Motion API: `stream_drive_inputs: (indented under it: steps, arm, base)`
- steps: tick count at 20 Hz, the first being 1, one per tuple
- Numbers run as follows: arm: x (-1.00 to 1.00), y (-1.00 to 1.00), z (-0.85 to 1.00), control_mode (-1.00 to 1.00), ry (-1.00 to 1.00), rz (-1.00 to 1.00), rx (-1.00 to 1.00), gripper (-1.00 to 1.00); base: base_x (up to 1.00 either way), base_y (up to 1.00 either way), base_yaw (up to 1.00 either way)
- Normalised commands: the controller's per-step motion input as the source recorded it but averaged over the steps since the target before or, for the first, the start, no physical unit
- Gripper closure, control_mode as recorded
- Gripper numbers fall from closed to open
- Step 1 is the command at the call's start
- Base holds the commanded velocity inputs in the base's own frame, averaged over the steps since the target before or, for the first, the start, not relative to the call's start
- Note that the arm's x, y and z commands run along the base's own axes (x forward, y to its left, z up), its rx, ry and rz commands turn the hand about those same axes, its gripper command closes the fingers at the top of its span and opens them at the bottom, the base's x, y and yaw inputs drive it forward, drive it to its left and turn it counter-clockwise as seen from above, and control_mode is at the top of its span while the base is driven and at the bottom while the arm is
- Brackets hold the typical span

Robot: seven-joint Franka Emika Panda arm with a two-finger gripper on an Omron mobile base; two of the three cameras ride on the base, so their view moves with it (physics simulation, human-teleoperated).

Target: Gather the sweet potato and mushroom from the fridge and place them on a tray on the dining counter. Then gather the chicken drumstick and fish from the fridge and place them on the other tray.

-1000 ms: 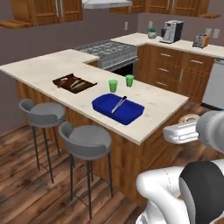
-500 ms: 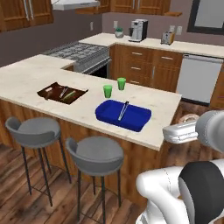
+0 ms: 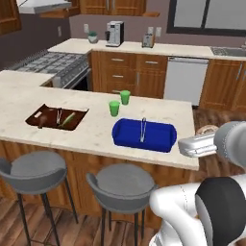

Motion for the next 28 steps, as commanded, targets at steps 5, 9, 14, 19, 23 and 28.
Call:
stream_drive_inputs:
  steps: [5, 9, 14, 19, 23, 28]
  arm:
    - [0.00, 0.00, 0.00, 1.00, 0.00, 0.00, 0.00, 1.00]
    - [0.00, 0.00, 0.00, 1.00, 0.00, 0.00, 0.00, 1.00]
    - [0.20, 0.09, 0.00, -1.00, 0.01, -0.06, 0.00, 1.00]
    - [0.99, 0.10, 0.00, -1.00, 0.11, -0.09, 0.02, 1.00]
    - [0.86, 0.02, -0.05, -1.00, 0.14, -0.01, 0.05, 1.00]
    - [0.68, 0.03, -0.37, -1.00, 0.12, 0.00, 0.03, 1.00]
  base:
    - [0.19, 0.73, -0.48]
    - [0.22, 0.73, -0.48]
    - [0.38, 0.56, -0.34]
    - [0.00, 0.00, 0.00]
    - [0.00, 0.00, 0.00]
    - [0.00, 0.00, 0.00]
